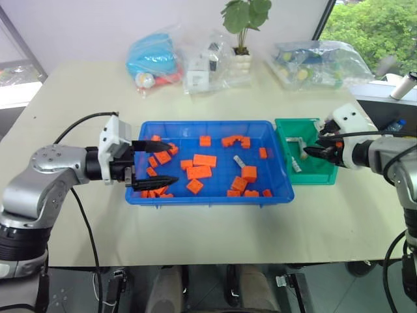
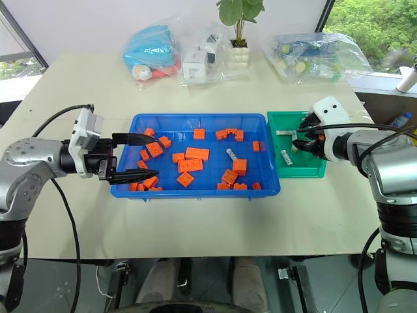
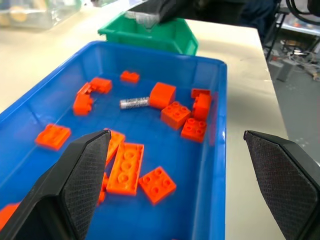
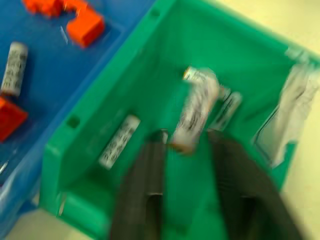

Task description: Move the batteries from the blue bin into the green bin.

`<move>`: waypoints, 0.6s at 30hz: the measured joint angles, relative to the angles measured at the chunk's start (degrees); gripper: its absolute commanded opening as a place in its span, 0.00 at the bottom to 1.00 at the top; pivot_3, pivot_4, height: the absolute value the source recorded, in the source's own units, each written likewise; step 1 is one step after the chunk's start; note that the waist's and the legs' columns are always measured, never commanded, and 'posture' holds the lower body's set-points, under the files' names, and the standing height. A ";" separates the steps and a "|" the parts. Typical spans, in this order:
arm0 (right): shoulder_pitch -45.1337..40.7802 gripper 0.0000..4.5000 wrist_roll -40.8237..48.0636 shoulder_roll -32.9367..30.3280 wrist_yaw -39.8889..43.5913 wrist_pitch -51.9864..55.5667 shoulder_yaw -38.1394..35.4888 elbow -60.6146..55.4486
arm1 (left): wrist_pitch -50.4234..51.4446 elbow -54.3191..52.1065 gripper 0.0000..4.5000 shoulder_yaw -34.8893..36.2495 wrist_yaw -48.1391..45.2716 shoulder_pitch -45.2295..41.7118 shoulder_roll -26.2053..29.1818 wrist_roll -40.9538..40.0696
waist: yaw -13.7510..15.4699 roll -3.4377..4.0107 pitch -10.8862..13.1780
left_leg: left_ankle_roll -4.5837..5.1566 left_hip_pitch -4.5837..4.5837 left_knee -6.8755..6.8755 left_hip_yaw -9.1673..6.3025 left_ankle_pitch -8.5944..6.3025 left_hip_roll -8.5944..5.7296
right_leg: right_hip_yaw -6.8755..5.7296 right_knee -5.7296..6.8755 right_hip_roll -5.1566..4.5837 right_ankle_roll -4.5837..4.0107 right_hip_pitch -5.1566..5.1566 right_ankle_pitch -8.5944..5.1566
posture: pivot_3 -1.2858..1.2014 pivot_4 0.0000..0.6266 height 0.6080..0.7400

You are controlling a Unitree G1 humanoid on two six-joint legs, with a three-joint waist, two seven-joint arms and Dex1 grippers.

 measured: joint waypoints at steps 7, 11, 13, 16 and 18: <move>-7.45 0.65 0.96 4.75 -1.38 -1.48 1.90 -0.99 | -0.23 1.04 1.00 -1.87 -0.50 -2.20 -0.95 0.48 | -0.60 0.00 0.00 | 0.00 0.00 -0.03 -0.03 0.00 0.03 | 0.00 0.01 0.06 0.06 -0.02 0.03 | 0.52 0.24 0.97; -11.48 0.65 1.36 13.22 -2.52 -1.47 9.56 -2.42 | -0.24 1.27 1.00 -2.10 -0.38 -3.25 -1.45 0.94 | -0.38 -0.01 0.00 | 0.00 -0.02 -0.03 -0.09 0.00 0.05 | 0.00 0.05 0.11 0.06 -0.01 0.03 | 0.52 0.24 0.97; -11.61 0.65 0.93 16.67 -3.20 -1.57 14.04 -1.17 | -0.22 1.31 1.00 -2.14 -0.32 -3.33 -1.61 1.12 | -0.07 -0.01 0.00 | 0.00 -0.11 0.01 -0.10 0.00 0.01 | -0.02 0.04 0.08 0.06 -0.02 0.03 | 0.52 0.24 0.97; -12.31 0.65 -0.66 20.22 -4.39 -2.01 19.39 3.10 | 0.04 1.33 1.00 -2.11 0.02 -3.36 -1.61 1.16 | 0.13 -0.01 0.00 | 0.01 -0.15 0.10 -0.08 0.01 -0.06 | -0.02 0.02 -0.02 0.07 0.00 0.03 | 0.52 0.24 0.97; -12.57 0.65 -1.79 20.79 -4.79 -2.71 20.88 5.15 | 0.15 1.31 1.00 -2.07 0.38 -3.34 -1.60 1.15 | 0.12 -0.02 0.00 | 0.01 -0.15 0.12 -0.07 0.01 -0.07 | -0.02 0.01 -0.04 0.06 0.02 0.03 | 0.52 0.24 0.97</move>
